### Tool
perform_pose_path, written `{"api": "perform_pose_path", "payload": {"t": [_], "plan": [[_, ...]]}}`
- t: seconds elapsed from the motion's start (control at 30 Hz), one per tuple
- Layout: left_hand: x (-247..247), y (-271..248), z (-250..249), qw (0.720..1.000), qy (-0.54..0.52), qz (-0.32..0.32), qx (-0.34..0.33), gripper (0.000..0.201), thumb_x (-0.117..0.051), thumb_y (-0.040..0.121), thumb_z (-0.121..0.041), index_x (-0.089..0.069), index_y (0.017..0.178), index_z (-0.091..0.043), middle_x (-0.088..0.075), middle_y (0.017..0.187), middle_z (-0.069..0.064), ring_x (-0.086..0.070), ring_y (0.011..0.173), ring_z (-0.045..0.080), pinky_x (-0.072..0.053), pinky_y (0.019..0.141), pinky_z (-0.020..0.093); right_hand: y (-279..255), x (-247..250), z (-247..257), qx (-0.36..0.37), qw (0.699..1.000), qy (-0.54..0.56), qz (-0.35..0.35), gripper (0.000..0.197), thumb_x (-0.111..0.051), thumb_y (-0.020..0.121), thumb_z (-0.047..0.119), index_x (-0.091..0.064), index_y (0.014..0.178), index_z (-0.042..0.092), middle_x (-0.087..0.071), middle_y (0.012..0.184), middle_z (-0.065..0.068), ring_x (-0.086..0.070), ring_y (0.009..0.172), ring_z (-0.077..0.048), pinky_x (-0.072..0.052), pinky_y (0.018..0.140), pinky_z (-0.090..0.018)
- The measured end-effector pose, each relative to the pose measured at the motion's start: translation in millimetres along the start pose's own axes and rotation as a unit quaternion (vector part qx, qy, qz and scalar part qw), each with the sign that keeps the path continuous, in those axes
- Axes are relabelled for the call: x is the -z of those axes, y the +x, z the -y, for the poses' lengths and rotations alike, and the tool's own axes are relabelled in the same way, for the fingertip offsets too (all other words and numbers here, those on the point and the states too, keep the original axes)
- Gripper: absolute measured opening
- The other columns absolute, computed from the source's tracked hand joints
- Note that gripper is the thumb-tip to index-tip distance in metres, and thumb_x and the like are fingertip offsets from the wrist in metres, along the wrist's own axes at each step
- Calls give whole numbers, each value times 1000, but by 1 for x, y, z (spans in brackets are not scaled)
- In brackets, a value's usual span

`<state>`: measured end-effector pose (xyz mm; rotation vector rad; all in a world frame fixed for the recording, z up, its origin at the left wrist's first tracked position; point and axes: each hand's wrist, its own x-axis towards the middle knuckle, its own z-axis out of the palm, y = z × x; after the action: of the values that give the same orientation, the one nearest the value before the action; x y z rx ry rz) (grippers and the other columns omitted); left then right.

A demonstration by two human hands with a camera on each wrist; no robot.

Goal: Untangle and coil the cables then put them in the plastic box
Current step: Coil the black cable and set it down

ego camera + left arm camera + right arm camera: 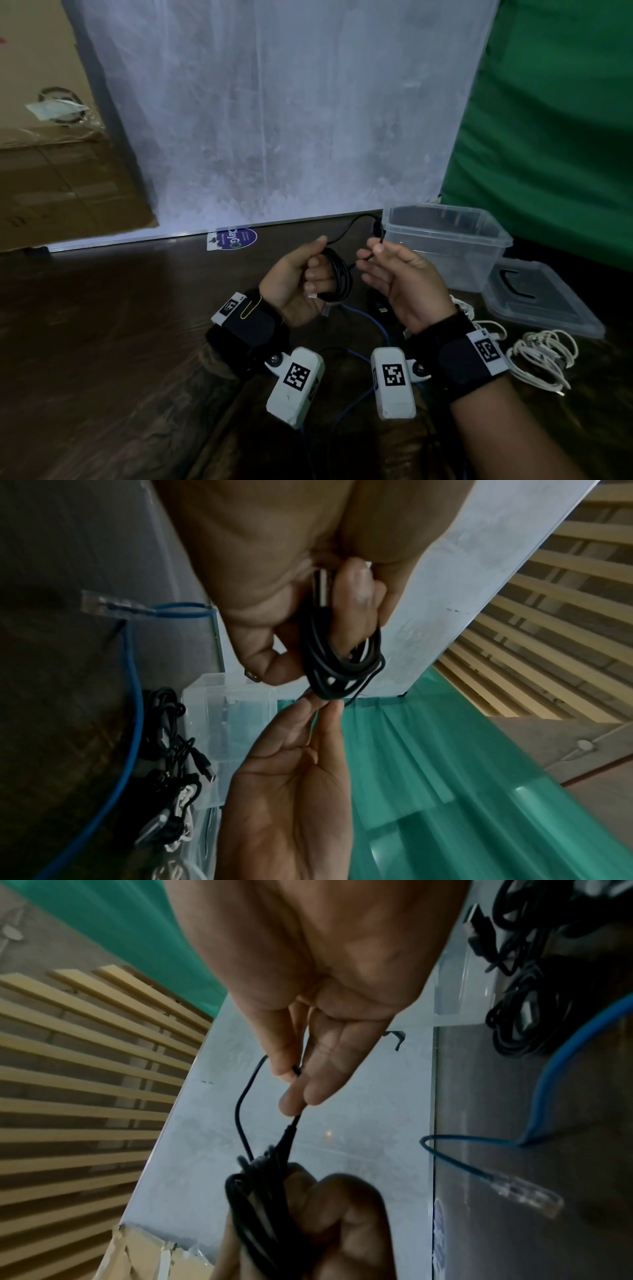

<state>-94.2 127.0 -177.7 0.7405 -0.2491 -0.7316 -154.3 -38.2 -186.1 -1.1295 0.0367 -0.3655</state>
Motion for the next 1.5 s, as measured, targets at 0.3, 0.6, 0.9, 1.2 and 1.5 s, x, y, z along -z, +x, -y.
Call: {"api": "perform_pose_path", "payload": {"t": [0.3,0.6,0.9,1.2,1.5], "plan": [[5,9,9,990,55,-59,-119,42,-50,96,-32,-38,59,-18,-30,49,-3,-25,40,9,-24,44,20,-2,-10,-9,-42,984,-156,80,34,-68,91,22,-60,125,18,-73,108,-1,-69,102,-16,-56,74,-32],[-1,7,28,970,195,-18,-144,38,-50,97,-34,-41,66,-14,-32,57,5,-33,51,17,-30,55,29,-5,-15,-9,49,974,-219,28,30,-71,89,21,-53,104,3,-66,75,-10,-65,58,-9,-45,50,-16],[4,7,32,958,233,43,-160,46,-57,88,5,-27,62,-18,-30,50,-6,-28,42,6,-29,46,17,-5,-10,-6,56,990,-118,54,20,-72,87,31,-69,93,11,-67,98,-31,-60,87,-31,-51,79,-45],[6,3,36,952,273,81,-117,22,-60,91,-16,-68,71,-15,-11,58,0,-15,45,6,-16,41,16,-7,4,10,37,983,-135,123,12,-66,85,22,-66,91,11,-67,87,-6,-61,75,-14,-48,67,-22],[8,7,33,933,354,21,54,39,-68,80,-48,-50,61,-18,-26,57,-1,-23,45,8,-20,43,19,1,12,36,189,977,-37,-91,14,-61,95,9,-64,82,13,-65,74,-2,-57,63,-8,-47,58,-18]]}}
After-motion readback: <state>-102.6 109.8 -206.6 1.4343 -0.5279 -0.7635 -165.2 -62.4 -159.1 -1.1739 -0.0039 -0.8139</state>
